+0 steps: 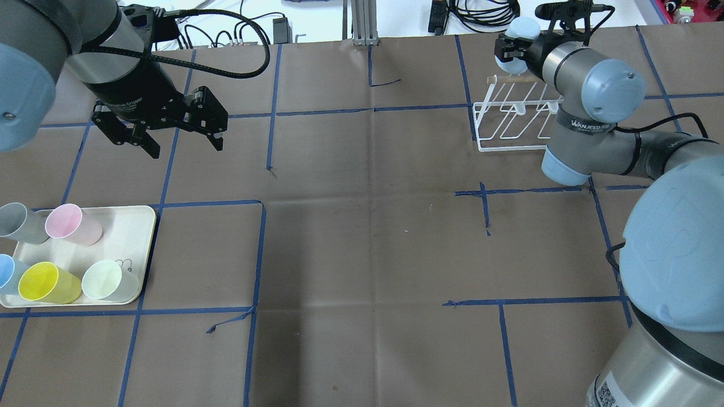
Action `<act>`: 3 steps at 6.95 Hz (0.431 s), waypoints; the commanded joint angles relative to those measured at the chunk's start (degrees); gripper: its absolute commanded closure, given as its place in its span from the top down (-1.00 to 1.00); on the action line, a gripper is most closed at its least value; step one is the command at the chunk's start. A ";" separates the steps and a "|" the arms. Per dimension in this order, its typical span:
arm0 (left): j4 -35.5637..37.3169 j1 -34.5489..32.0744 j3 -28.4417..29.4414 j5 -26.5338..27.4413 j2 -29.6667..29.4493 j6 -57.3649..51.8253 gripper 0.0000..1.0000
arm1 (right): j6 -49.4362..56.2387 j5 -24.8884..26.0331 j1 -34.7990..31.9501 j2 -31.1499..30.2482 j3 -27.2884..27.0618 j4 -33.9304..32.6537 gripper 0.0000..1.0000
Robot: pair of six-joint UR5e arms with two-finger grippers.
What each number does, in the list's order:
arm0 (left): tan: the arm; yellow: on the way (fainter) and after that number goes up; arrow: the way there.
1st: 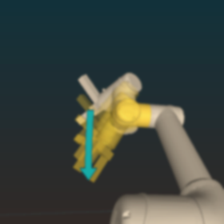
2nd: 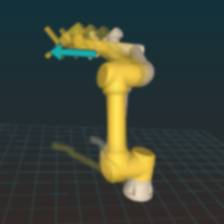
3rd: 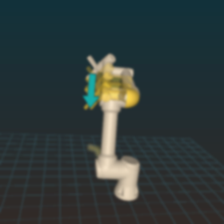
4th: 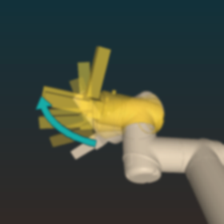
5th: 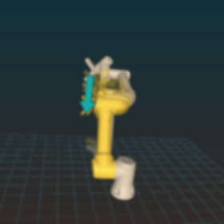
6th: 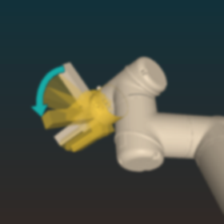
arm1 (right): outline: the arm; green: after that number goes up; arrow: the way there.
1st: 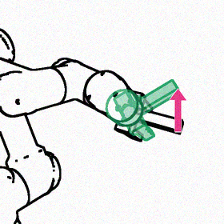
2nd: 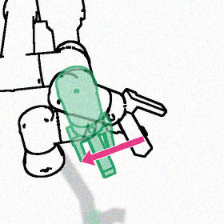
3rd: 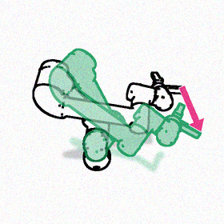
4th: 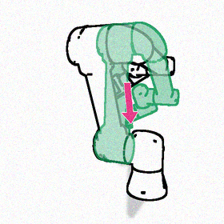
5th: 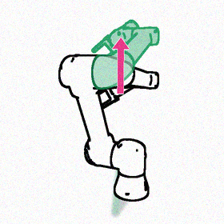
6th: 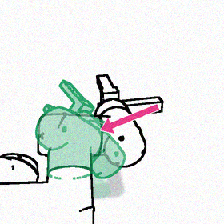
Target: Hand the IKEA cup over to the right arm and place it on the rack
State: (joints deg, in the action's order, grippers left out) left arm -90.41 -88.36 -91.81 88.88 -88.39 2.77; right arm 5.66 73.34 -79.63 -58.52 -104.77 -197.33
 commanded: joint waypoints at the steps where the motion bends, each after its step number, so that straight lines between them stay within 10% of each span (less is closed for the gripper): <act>1: 0.06 0.20 -1.09 -0.02 0.14 -1.44 0.99 | 0.22 -0.04 0.09 -0.01 -0.61 0.62 -0.24; 3: 0.32 4.48 -4.67 -0.29 2.15 -7.12 0.99 | 0.05 -0.30 0.44 -0.01 -0.62 2.91 -0.01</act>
State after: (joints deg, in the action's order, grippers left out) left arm -90.26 -86.63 -94.18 88.76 -87.53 -0.67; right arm 5.84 73.23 -79.38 -58.53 -105.34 -195.34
